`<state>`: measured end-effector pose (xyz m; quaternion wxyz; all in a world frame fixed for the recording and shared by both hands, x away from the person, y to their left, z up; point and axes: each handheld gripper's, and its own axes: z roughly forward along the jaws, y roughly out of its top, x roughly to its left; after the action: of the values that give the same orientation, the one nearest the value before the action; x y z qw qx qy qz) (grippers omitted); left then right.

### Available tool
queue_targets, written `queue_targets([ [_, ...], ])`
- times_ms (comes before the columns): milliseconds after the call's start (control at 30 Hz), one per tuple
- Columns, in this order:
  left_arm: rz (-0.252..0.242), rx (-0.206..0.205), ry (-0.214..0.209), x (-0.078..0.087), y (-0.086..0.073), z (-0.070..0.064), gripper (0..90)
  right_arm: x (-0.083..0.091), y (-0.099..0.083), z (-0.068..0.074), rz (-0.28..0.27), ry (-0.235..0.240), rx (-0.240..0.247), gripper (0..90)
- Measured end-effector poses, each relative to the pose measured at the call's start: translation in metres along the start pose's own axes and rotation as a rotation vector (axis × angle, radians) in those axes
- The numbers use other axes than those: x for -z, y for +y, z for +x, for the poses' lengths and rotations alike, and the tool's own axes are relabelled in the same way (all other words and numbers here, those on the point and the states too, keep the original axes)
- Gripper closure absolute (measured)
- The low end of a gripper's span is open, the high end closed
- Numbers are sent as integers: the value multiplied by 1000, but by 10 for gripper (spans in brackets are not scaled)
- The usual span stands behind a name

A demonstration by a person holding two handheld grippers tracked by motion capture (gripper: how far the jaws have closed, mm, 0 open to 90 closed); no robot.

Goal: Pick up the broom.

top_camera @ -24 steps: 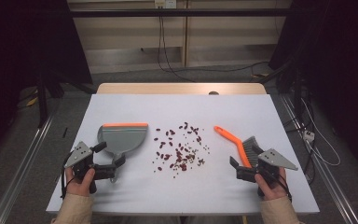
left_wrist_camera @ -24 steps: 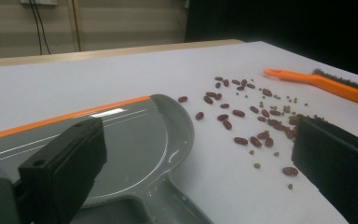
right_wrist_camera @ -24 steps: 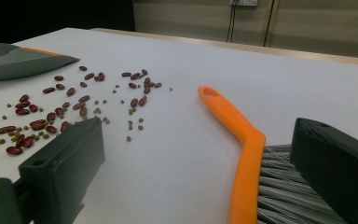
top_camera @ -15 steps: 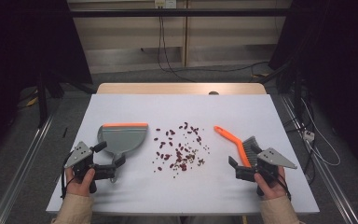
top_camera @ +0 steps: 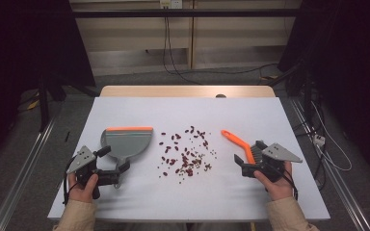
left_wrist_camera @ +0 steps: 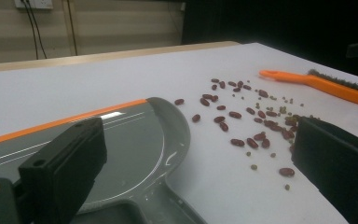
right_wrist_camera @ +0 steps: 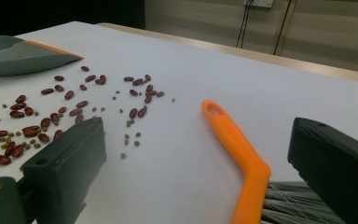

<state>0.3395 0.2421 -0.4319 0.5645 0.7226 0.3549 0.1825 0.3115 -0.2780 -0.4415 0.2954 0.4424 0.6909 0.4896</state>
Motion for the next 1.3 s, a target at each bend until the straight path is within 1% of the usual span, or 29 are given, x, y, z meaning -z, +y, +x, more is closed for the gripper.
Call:
queue_targets([
  [33, 0, 0, -1, 0, 0, 0, 30, -1, 1, -1, 0, -3, -6, 40],
  [67, 0, -1, -1, 0, 0, 0, 30, -4, 3, -2, 12, -5, -6, 40],
  [333, 3, -2, -3, 0, 0, 0, 30, -16, 8, -7, 39, -13, -7, 46],
  [367, 4, -3, -4, 0, 0, 0, 29, -19, 11, -8, 49, -14, -13, 48],
  [467, 3, -1, -6, 0, 0, 0, 29, -23, 13, -10, 55, -16, -6, 49],
  [600, 9, 0, -5, 0, -1, 1, 29, -31, 18, -16, 83, -21, -3, 50],
  [700, 9, 2, -4, -1, -1, 1, 30, -38, 19, -21, 116, -20, -13, 63],
  [767, 10, 4, -5, -1, -1, 1, 29, -41, 20, -23, 139, -11, -20, 71],
  [800, 12, 7, -5, -1, -1, 1, 29, -43, 20, -24, 147, -9, -19, 72],
  [833, 13, 7, -6, -2, -2, 1, 30, -45, 21, -27, 168, 2, -21, 87],
  [867, 14, 6, -7, -2, -2, 1, 30, -45, 21, -27, 168, 2, -21, 87],
  [967, 16, 4, -10, -2, -2, 1, 30, -49, 24, -31, 204, 5, -24, 95],
  [1033, 15, 5, -9, -2, -2, 1, 30, -51, 26, -35, 231, 0, -9, 105],
  [1100, 16, 5, -6, -2, -2, 1, 30, -54, 29, -37, 258, 2, -3, 124],
  [1167, 18, 8, -4, -2, -2, 1, 31, -58, 31, -40, 282, 27, -7, 162],
  [1233, 19, 8, -6, -2, -2, 0, 32, -61, 32, -42, 310, 25, 1, 188],
  [1300, 18, 8, -8, -2, -2, 0, 32, -64, 34, -44, 341, 36, 8, 230],
])
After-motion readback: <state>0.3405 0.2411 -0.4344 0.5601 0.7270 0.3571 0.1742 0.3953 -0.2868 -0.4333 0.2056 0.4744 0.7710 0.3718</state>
